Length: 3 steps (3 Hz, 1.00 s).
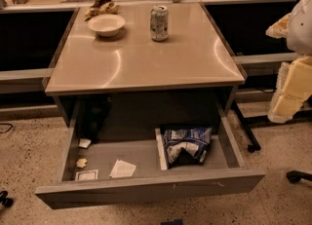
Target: Pick blue chip bag from top drawer and place on counter
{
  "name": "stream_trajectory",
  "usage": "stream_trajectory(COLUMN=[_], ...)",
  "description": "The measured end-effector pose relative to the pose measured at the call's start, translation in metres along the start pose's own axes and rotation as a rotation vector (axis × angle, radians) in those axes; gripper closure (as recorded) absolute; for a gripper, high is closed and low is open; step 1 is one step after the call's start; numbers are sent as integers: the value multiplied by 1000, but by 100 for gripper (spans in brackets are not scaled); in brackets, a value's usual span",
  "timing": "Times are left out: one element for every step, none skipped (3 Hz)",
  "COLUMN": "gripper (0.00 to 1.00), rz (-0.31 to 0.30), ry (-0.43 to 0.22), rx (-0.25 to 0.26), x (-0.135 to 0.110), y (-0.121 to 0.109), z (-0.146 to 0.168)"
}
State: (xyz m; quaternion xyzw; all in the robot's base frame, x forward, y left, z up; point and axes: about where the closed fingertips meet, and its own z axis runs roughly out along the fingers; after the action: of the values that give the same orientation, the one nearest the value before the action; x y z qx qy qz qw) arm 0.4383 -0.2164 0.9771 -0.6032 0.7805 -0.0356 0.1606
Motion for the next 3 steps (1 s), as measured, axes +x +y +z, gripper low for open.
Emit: stream_trajectory(gripper=[0,19,42], rz=[0,0,-1], ry=[0,0,-52], rx=[0,0,-4], x=[0,0,-4], y=[0,0,0], z=[0,0,20])
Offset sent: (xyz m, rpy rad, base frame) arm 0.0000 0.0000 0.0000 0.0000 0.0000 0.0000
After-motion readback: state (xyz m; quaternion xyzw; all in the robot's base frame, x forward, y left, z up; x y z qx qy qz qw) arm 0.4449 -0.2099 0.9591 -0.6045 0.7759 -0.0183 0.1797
